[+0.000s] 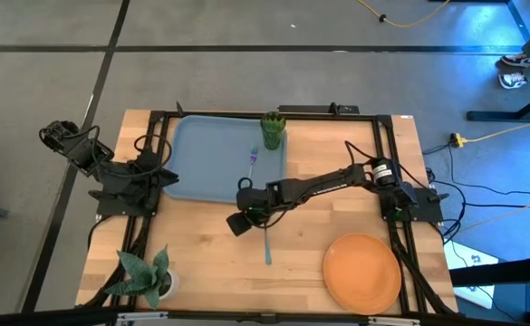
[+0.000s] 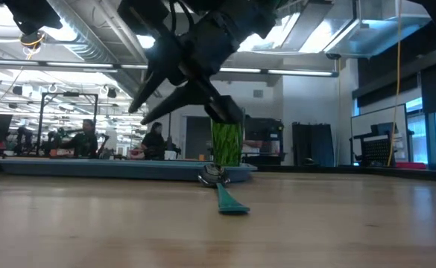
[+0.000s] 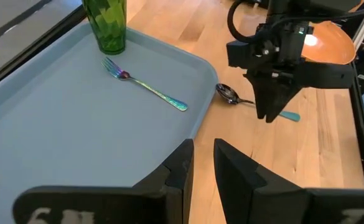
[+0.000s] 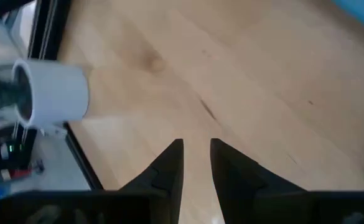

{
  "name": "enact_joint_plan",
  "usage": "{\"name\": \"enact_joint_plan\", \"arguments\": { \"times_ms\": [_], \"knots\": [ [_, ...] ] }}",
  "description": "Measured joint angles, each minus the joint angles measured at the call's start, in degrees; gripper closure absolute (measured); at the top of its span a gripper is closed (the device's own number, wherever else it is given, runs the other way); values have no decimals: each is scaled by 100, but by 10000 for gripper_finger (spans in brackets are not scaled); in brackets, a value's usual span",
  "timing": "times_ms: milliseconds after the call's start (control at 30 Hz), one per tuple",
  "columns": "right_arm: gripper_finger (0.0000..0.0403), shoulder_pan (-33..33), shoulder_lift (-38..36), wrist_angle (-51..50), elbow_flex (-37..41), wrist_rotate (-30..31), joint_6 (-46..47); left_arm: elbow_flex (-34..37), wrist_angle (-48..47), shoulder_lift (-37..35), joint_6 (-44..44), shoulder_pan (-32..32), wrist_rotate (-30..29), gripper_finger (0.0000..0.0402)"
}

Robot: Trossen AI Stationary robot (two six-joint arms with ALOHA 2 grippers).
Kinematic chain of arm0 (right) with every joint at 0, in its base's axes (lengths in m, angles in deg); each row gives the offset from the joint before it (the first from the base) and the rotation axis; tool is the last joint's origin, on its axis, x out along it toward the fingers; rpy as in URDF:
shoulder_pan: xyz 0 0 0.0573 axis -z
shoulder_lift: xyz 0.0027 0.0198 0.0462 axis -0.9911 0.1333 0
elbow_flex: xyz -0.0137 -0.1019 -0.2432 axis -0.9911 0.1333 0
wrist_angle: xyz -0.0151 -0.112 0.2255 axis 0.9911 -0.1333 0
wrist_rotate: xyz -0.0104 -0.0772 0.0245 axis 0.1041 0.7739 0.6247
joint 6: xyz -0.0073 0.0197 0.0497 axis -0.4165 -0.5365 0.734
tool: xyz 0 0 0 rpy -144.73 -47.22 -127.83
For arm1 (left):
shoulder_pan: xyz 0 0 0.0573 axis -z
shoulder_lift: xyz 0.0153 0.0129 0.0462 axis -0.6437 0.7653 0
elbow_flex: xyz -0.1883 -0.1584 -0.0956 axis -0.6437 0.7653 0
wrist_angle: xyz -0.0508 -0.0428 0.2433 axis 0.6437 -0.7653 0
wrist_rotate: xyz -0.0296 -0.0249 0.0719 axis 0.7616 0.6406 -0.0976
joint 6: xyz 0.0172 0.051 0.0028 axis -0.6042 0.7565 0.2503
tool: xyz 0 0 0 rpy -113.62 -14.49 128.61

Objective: Pick and place plate/cup/fork/spoon on tray
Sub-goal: Put the blue spoon on the blue tray to the right of the blue fork

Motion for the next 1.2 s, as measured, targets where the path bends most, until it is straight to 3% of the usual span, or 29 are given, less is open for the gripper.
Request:
{"name": "enact_joint_plan", "arguments": {
  "times_ms": [200, 400, 533, 667, 1200],
  "knots": [
    [318, -103, 2, -563, -114, 179, 633, 0, 0, 0, 4, 0, 0, 345],
    [318, -276, 7, -2828, -941, 594, 1304, 0, -1, -1, 4, 0, 51, 345],
    [318, -369, 7, -3729, -1305, 901, 1846, 0, -1, -1, 4, -1, 67, 345],
    [318, -422, 9, -3781, -1219, 646, 2199, 0, 0, 0, 4, 0, 67, 345],
    [318, -464, 565, -3705, -1180, 605, 2168, 0, -1, -2, 2, -1, 71, 345]
  ]
}}
